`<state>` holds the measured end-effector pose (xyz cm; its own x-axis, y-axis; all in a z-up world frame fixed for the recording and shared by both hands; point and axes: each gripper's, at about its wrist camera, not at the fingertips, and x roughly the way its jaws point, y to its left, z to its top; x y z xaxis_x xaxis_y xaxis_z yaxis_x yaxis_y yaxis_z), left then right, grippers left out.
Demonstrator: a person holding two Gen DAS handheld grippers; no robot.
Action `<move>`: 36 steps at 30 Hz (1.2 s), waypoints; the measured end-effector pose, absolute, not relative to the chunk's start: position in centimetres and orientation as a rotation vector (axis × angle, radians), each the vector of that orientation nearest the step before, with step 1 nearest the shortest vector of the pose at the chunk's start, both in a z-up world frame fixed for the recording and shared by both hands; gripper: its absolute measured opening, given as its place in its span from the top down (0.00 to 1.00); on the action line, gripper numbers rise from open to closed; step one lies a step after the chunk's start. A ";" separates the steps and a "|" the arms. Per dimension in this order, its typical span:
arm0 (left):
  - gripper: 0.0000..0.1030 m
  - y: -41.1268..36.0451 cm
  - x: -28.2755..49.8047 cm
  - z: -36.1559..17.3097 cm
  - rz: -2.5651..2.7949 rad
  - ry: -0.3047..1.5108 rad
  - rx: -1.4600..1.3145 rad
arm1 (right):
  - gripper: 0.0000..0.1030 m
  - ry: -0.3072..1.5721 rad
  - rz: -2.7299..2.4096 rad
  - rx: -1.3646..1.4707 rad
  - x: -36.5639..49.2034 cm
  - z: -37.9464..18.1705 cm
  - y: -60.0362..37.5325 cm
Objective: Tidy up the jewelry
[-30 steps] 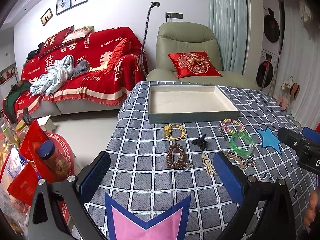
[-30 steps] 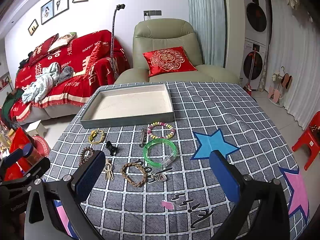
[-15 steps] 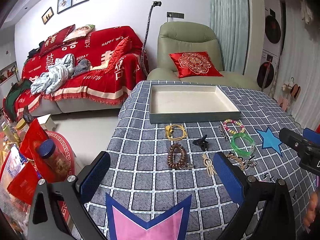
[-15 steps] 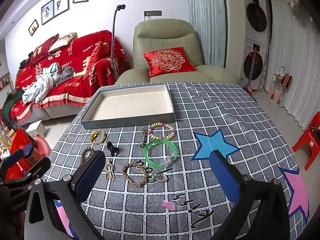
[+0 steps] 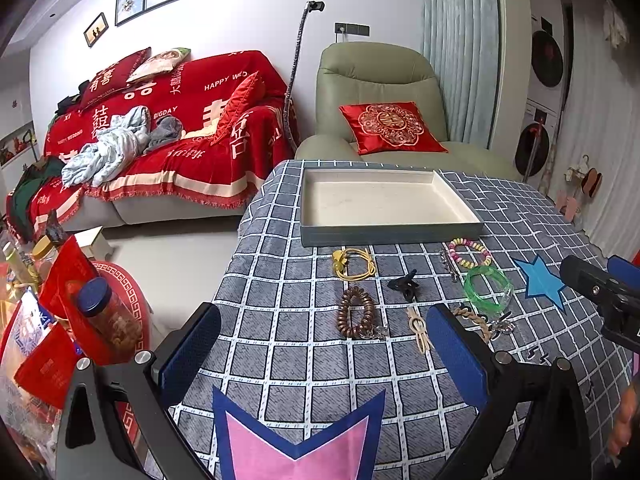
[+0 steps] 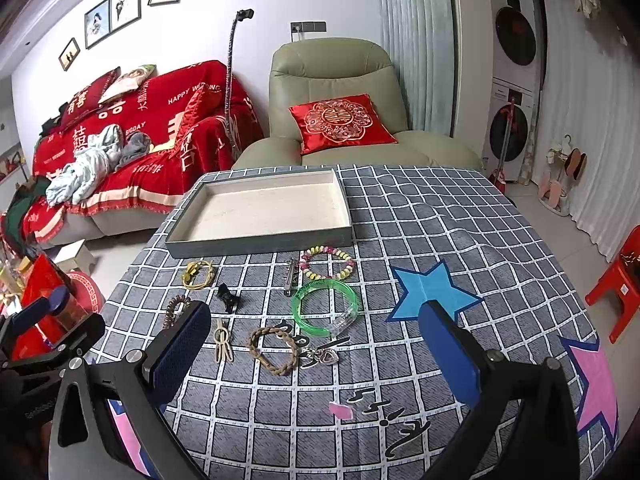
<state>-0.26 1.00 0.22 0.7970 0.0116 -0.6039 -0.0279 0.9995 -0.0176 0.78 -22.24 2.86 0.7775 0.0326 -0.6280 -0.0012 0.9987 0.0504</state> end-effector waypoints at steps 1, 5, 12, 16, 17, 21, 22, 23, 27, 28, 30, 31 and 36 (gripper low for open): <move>0.00 1.1 -0.3 0.2 0.022 0.649 -0.027 | 0.00 0.681 0.018 0.049 0.8 2.8 -22.3; 0.00 1.0 -0.3 0.3 0.023 0.653 -0.027 | 0.00 0.681 0.018 0.049 0.8 2.8 -22.2; 0.00 1.0 -0.2 0.4 0.022 0.655 -0.028 | 0.00 0.680 0.021 0.049 0.8 2.9 -22.0; 0.00 1.0 -0.2 0.4 0.022 0.657 -0.029 | 0.00 0.680 0.020 0.049 0.8 2.9 -22.0; 0.00 1.0 -0.2 0.4 0.021 0.658 -0.030 | 0.00 0.681 0.020 0.049 0.8 2.9 -22.1; 0.00 0.9 -0.1 0.4 0.020 0.663 -0.031 | 0.00 0.681 0.020 0.051 0.8 2.9 -22.0; 0.00 0.9 -0.1 0.4 0.020 0.663 -0.030 | 0.00 0.681 0.020 0.051 0.8 2.9 -22.0; 0.00 0.9 -0.1 0.4 0.019 0.663 -0.031 | 0.00 0.681 0.019 0.050 0.8 2.9 -22.0; 0.00 0.9 -0.1 0.4 0.020 0.663 -0.031 | 0.00 0.681 0.020 0.050 0.8 2.9 -22.0; 0.00 0.9 -0.1 0.4 0.020 0.664 -0.030 | 0.00 0.681 0.020 0.049 0.8 2.9 -22.0; 0.00 0.8 0.1 0.4 0.018 0.667 -0.028 | 0.00 0.680 0.021 0.051 0.8 2.9 -22.1; 0.00 0.8 0.1 0.4 0.018 0.667 -0.028 | 0.00 0.680 0.020 0.051 0.8 2.9 -22.0; 0.00 0.6 0.3 0.2 0.015 0.673 -0.024 | 0.00 0.684 0.018 0.051 0.8 2.8 -22.1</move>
